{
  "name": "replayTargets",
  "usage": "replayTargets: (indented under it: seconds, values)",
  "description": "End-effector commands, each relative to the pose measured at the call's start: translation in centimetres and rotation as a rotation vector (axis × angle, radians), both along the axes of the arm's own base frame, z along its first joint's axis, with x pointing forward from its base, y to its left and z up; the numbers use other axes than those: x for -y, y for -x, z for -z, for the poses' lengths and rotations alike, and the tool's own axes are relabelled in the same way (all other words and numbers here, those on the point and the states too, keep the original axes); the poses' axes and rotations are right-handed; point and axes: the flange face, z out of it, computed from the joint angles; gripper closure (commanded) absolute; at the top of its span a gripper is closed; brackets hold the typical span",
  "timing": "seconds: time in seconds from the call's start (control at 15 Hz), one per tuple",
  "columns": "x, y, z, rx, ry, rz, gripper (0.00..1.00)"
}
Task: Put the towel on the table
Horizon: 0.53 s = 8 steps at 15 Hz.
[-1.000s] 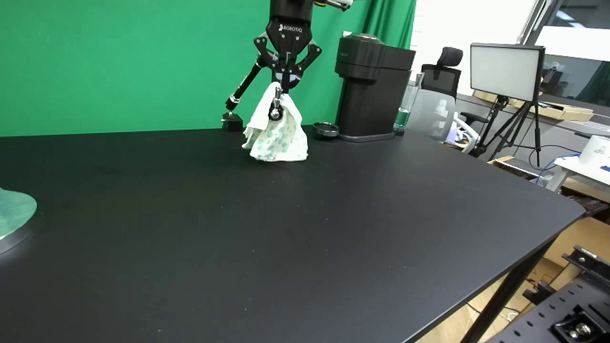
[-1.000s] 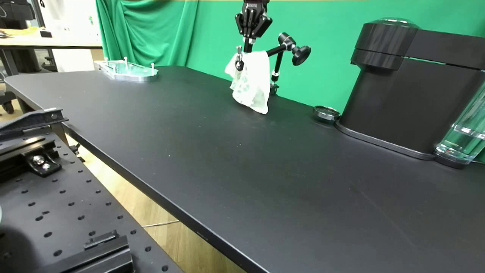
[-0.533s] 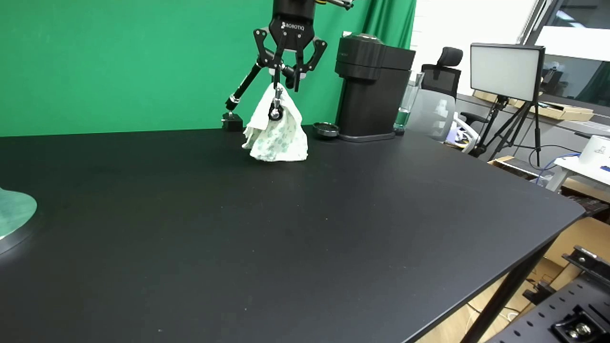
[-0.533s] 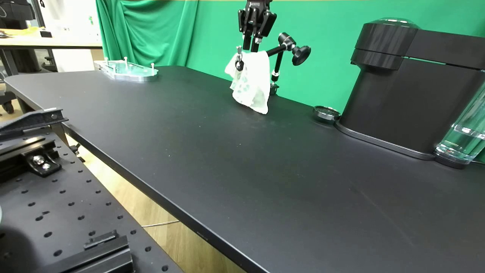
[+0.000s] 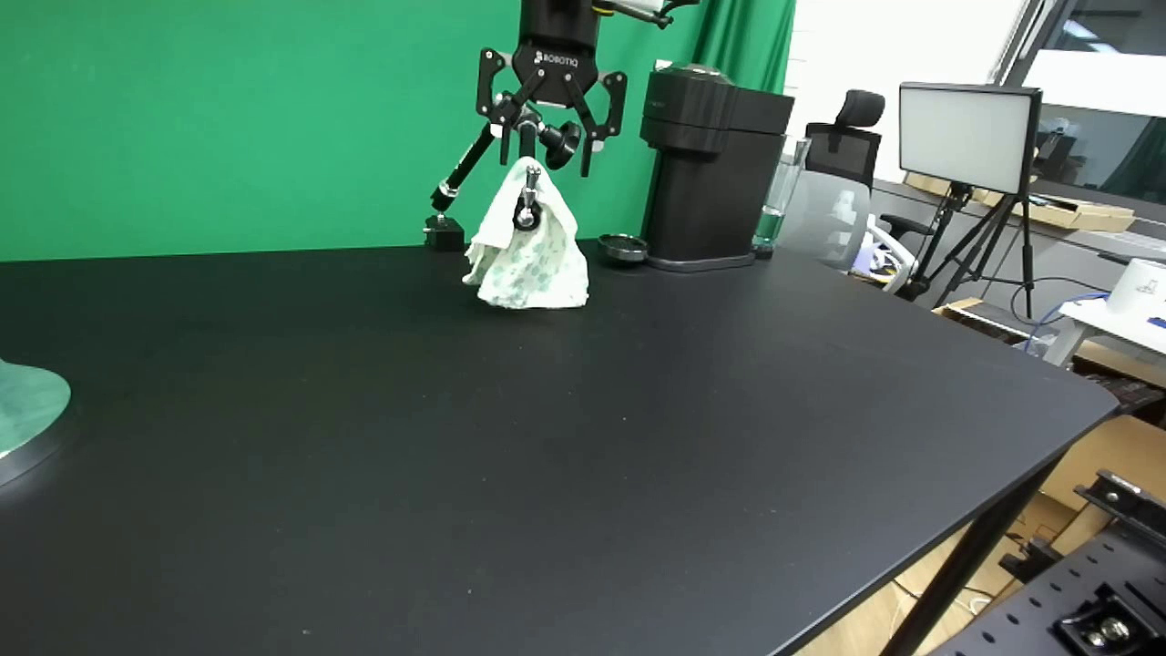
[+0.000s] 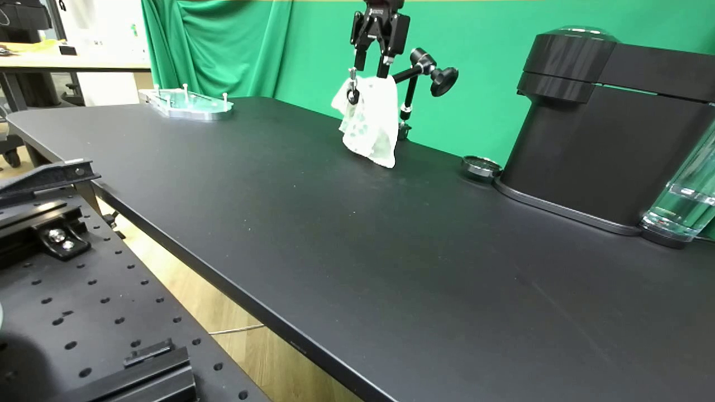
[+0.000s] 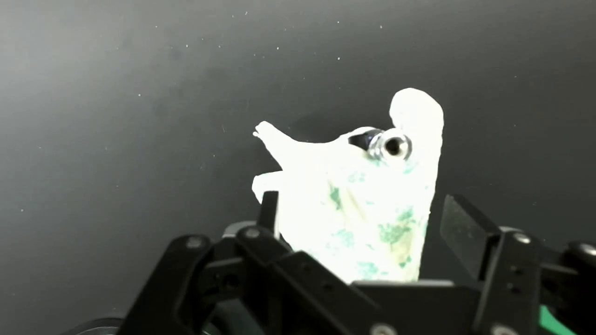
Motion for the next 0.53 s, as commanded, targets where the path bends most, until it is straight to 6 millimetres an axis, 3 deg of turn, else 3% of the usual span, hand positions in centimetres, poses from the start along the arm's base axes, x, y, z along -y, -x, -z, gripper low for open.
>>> replayTargets:
  seconds: [0.0,0.47]
  values:
    - [-0.42,-0.98,0.17,-0.021,-0.005,0.055,0.35]
    - [-0.54,-1.43,0.32,-0.016,-0.018,0.074,0.85]
